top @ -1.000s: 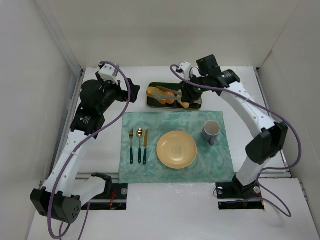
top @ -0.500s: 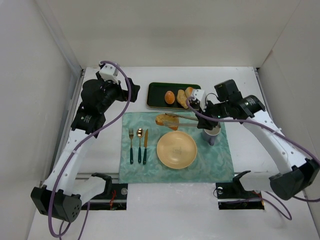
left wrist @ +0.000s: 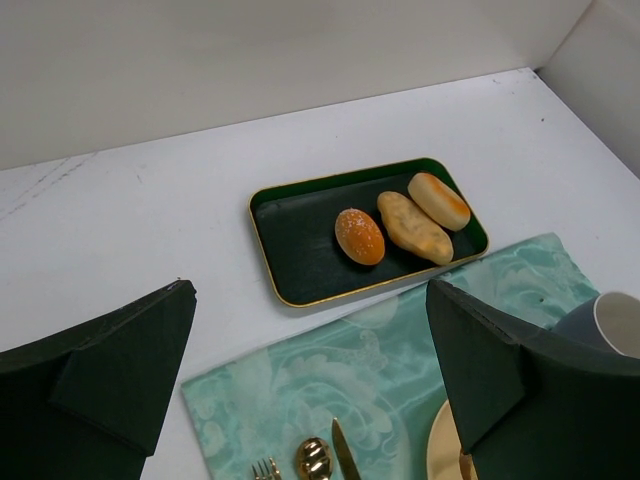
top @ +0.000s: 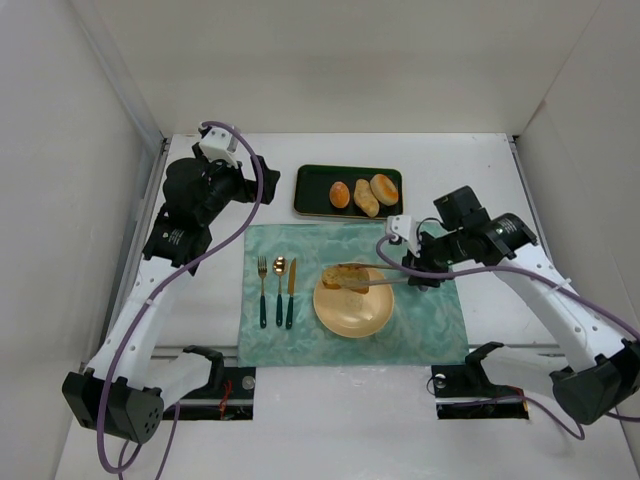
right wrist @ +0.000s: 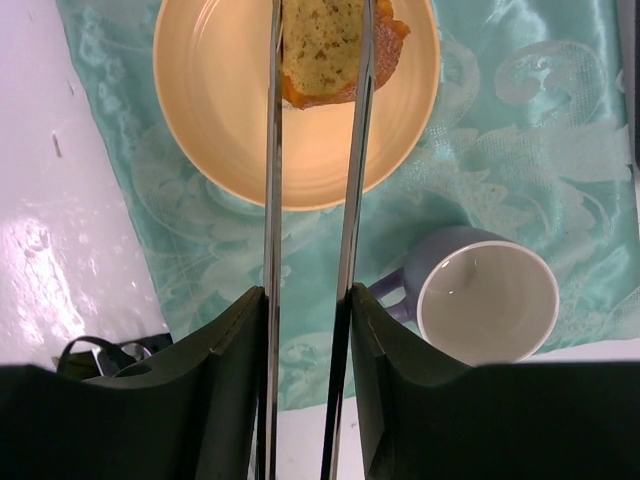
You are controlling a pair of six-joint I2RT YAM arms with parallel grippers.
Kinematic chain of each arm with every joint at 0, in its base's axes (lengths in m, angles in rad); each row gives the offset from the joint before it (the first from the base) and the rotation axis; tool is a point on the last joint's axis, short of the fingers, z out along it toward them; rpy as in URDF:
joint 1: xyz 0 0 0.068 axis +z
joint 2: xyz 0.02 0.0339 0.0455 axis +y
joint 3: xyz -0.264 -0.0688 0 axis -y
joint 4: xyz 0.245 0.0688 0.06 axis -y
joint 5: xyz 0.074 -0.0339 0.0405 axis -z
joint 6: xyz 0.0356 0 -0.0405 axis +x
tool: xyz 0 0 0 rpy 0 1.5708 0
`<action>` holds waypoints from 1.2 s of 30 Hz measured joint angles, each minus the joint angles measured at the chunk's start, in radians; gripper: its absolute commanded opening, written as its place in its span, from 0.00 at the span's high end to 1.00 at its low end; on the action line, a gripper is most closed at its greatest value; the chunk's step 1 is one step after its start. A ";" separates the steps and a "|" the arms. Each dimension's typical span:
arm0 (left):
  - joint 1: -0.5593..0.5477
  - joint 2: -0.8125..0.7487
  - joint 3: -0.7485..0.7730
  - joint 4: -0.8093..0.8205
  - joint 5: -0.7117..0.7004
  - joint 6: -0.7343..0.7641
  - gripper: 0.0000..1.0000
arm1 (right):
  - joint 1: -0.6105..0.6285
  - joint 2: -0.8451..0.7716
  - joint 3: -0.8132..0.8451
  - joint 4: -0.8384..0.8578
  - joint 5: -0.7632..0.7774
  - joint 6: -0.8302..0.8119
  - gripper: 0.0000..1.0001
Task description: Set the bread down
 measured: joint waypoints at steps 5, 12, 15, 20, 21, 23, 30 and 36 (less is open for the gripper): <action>0.000 0.000 0.000 0.000 0.000 0.003 0.00 | 0.001 -0.002 -0.008 -0.026 0.005 -0.069 0.58; 0.000 0.000 0.000 0.000 -0.001 0.003 0.00 | 0.008 0.014 -0.052 -0.042 0.055 -0.124 0.53; 0.000 0.000 0.000 0.000 -0.001 0.003 0.00 | 0.008 0.033 -0.063 -0.046 0.072 -0.135 0.50; 0.000 0.000 0.000 0.000 -0.001 0.003 0.00 | 0.008 0.046 -0.069 -0.046 0.082 -0.146 0.46; 0.000 0.000 0.000 0.000 -0.001 0.003 0.00 | 0.008 0.046 -0.069 -0.046 0.083 -0.148 0.43; 0.000 0.000 0.000 0.000 -0.001 0.003 0.00 | 0.008 0.046 -0.069 -0.046 0.083 -0.149 0.42; 0.000 0.000 0.000 0.000 -0.001 0.003 0.00 | 0.008 0.046 -0.069 -0.046 0.083 -0.152 0.40; 0.000 0.000 0.000 0.000 -0.001 0.003 0.00 | 0.008 0.013 -0.044 -0.051 0.083 -0.141 0.41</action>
